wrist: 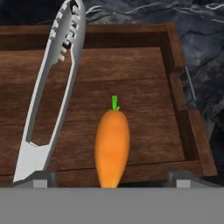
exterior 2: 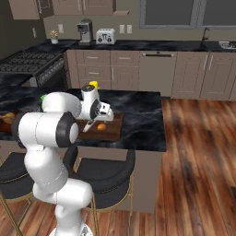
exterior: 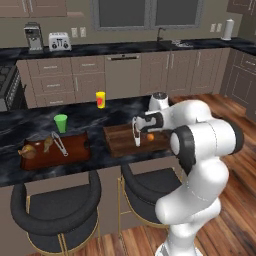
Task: Gather the mushroom and carrot from the fridge and place them on a tray on the dining counter. Then gather the chicken drumsticks from the fridge and place them on the other tray.
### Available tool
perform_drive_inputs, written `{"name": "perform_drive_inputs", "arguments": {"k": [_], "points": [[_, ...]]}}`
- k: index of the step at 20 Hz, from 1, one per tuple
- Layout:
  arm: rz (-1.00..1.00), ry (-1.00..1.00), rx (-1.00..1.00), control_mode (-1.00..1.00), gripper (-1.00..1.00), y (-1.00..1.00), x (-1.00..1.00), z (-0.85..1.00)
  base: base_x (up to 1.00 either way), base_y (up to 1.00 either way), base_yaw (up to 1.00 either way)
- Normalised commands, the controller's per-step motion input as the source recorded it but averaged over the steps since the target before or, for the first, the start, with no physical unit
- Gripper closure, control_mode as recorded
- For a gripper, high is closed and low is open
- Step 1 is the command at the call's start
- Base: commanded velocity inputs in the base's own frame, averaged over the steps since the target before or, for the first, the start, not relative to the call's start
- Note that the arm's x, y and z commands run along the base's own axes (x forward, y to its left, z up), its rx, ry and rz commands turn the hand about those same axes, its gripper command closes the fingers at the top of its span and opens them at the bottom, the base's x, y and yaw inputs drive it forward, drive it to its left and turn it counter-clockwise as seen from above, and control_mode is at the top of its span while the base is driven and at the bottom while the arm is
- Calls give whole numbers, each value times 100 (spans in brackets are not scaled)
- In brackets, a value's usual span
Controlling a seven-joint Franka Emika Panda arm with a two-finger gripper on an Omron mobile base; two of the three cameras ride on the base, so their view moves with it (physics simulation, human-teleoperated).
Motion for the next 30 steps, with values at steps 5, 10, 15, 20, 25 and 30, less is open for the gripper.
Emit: {"name": "perform_drive_inputs", "arguments": {"k": [5,10,15,20,25,30], "points": [[0,-2,0,-100,-100,-8,-44,53,0,0,0],[-1,-3,0,-100,-100,-19,-70,48,0,0,0],[-2,-8,0,-100,-100,-22,-89,48,0,0,0],[-2,-9,0,-100,-100,-18,-95,42,0,0,0],[-3,-11,0,-100,-100,-8,-100,34,0,0,0],[-2,-15,0,-100,-100,6,-92,48,0,0,0]]}}
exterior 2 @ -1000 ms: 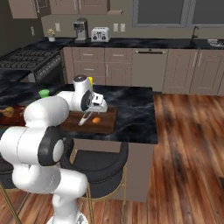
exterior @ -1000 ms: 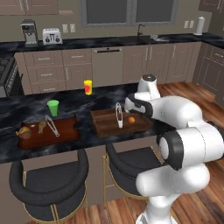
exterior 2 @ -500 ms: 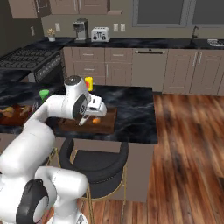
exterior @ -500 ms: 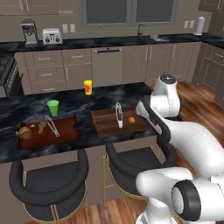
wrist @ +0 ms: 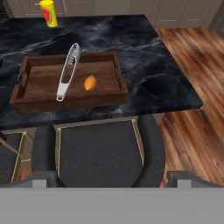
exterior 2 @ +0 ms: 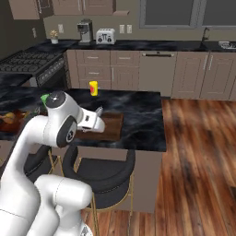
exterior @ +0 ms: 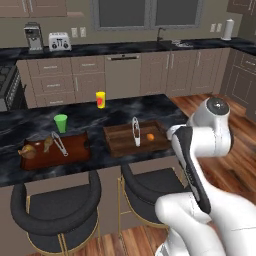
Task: Gather the mushroom and carrot from the fridge and place them on a tray on the dining counter. Then gather the chicken drumsticks from the fridge and place them on the other tray.
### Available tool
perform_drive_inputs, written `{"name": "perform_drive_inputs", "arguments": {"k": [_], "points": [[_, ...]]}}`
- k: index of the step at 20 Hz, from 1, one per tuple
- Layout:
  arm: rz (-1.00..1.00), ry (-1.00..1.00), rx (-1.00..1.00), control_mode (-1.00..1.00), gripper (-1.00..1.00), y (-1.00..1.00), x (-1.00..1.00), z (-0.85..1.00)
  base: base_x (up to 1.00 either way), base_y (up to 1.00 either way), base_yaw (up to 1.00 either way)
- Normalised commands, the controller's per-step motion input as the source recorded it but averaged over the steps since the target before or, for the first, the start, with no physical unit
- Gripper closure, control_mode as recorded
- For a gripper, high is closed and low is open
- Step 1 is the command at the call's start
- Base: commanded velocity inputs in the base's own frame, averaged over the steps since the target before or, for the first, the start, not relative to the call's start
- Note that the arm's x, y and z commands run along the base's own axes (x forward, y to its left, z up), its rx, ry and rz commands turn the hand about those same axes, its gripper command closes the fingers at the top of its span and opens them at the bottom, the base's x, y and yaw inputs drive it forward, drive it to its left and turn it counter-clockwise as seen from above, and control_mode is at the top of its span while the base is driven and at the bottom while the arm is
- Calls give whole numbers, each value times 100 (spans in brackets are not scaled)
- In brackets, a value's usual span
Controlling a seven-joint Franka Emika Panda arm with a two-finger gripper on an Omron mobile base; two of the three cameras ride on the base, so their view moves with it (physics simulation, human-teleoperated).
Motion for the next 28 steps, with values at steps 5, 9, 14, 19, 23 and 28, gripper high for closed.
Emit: {"name": "perform_drive_inputs", "arguments": {"k": [5,9,14,19,23,28], "points": [[0,-15,0,-100,-100,23,-78,49,0,0,0],[0,-12,0,-100,-100,28,-67,39,0,0,0],[0,-3,-2,-100,-100,23,-27,6,0,0,0],[1,-1,0,-100,-100,2,-1,0,0,0,0],[-1,-3,0,100,-100,0,-8,0,-53,-3,-17],[0,0,0,100,-100,0,0,0,-56,-8,-49]]}}
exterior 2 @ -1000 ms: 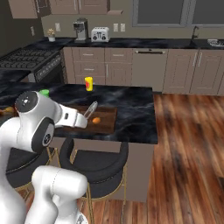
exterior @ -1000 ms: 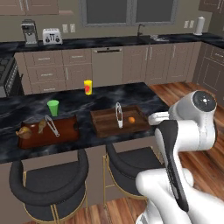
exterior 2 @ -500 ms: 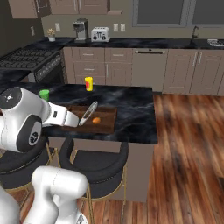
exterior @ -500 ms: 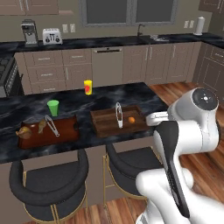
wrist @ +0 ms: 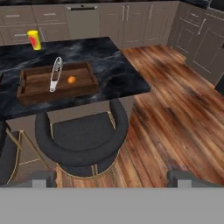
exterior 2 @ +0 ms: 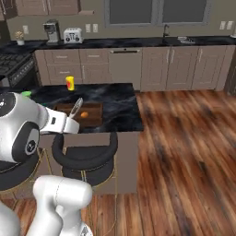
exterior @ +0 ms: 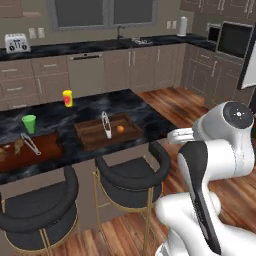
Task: Gather the mushroom and carrot from the fridge and place them on a tray on the dining counter. Then gather the chicken drumsticks from the fridge and place them on the other tray.
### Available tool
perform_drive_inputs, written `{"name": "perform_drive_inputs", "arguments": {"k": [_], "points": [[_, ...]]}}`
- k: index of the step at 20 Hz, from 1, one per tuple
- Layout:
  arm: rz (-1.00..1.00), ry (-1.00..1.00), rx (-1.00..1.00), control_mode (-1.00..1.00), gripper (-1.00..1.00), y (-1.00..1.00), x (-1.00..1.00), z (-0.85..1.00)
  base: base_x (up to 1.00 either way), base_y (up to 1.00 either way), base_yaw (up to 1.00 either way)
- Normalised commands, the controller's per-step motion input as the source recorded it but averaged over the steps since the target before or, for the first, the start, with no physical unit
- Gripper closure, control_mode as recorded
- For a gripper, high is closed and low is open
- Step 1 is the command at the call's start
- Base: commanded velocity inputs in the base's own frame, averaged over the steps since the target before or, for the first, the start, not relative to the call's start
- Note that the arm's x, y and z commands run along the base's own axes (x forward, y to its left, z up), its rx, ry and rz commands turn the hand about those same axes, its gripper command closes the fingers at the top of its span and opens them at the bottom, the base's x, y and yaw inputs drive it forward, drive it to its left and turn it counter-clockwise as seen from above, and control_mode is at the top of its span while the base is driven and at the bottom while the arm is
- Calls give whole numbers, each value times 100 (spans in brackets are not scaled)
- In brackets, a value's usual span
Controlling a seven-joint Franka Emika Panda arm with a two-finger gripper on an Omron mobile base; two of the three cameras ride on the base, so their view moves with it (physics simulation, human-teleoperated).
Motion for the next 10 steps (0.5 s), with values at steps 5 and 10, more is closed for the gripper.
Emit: {"name": "perform_drive_inputs", "arguments": {"k": [5,10], "points": [[0,0,0,100,-100,0,0,0,-18,0,-67],[0,0,0,100,-100,0,0,0,-1,0,-70]]}}
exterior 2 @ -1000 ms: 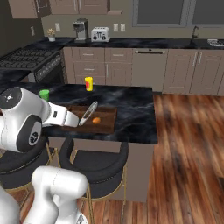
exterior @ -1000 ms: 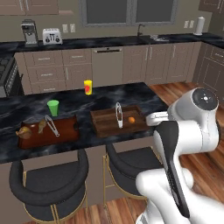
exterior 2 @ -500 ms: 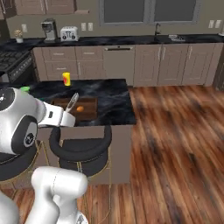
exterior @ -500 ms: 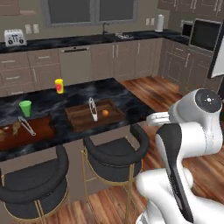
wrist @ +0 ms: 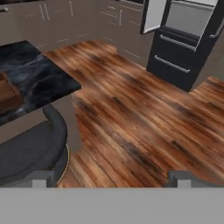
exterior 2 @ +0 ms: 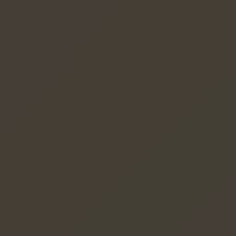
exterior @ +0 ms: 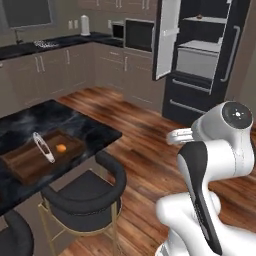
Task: Gather the mushroom and carrot from the fridge and place them on a tray on the dining counter. Then gather the chicken drumsticks from the fridge and place them on the other tray.
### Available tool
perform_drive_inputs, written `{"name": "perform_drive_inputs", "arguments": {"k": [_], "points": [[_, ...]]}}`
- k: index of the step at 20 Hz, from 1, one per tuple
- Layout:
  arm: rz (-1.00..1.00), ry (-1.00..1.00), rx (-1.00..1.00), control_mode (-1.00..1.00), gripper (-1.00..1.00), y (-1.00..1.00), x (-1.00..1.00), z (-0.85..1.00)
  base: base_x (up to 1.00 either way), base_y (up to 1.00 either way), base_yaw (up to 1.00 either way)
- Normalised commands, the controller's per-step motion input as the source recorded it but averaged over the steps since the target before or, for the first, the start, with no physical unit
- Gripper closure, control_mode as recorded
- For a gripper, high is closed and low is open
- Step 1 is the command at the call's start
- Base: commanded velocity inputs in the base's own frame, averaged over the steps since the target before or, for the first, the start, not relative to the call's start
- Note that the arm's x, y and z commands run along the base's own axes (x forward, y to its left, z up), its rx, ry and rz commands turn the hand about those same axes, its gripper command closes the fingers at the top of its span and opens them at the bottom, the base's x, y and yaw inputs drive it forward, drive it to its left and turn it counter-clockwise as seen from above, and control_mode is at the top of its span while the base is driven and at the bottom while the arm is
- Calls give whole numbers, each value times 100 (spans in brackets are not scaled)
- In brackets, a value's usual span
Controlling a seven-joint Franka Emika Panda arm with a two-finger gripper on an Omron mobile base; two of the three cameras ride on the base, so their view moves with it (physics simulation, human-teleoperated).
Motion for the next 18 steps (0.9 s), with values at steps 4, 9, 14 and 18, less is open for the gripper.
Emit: {"name": "perform_drive_inputs", "arguments": {"k": [4,9,14,18], "points": [[0,0,0,100,-100,0,0,0,16,-2,-64],[0,0,0,100,-100,0,0,0,66,-14,-47],[0,0,0,100,-100,0,0,0,86,-14,-38],[0,0,0,100,-100,0,0,0,100,-5,-31]]}}
